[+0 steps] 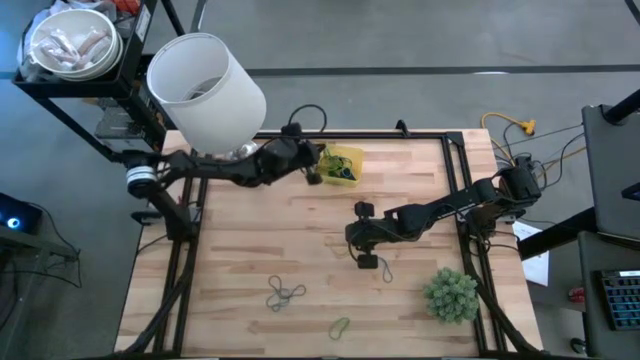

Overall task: Pick and place rubber bands into bin
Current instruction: Put the yellow rubber band into the yellow bin

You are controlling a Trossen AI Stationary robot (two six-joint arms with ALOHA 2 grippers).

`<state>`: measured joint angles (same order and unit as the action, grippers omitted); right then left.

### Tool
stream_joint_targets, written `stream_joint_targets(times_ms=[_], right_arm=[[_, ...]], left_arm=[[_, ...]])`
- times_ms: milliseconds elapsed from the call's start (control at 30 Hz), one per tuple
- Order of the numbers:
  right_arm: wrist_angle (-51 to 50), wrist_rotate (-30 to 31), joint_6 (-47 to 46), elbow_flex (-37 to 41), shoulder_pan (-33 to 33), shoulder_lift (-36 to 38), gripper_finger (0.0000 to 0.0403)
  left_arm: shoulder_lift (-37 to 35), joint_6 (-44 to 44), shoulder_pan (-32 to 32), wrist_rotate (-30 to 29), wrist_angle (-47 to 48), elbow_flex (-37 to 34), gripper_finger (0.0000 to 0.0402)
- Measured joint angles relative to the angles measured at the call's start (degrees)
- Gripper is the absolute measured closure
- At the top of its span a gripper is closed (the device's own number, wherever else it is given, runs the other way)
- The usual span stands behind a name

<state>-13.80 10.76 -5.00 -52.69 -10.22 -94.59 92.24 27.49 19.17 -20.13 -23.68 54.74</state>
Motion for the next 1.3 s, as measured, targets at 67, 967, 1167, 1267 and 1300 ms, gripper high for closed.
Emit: stream_joint_targets(times_ms=[67, 967, 1167, 1267, 1300], right_arm=[[0.1, 0.0, 0.3, 0.0, 0.0, 0.0, 0.0342], [0.5, -0.2, 0.1, 0.0, 0.0, 0.0, 0.0342], [0.5, -0.3, -0.9, 0.4, 0.0, 0.0, 0.0342], [0.5, -0.6, -2.7, 1.7, 0.0, 0.0, 0.0342], [0.8, -0.8, -3.5, 2.3, 0.0, 0.0, 0.0342]], left_arm=[[2.0, -1.0, 1.1, 1.0, 0.0, 0.9, 0.0402], [10.8, -6.3, 3.3, 6.1, 0.4, 2.5, 0.0323], [9.7, -9.1, 2.9, 6.1, 3.2, 2.5, 0.0285], [7.1, -9.3, 1.8, 6.1, 10.5, 2.3, 0.0281], [6.1, -9.4, 1.1, 6.1, 13.2, 2.3, 0.0281]])
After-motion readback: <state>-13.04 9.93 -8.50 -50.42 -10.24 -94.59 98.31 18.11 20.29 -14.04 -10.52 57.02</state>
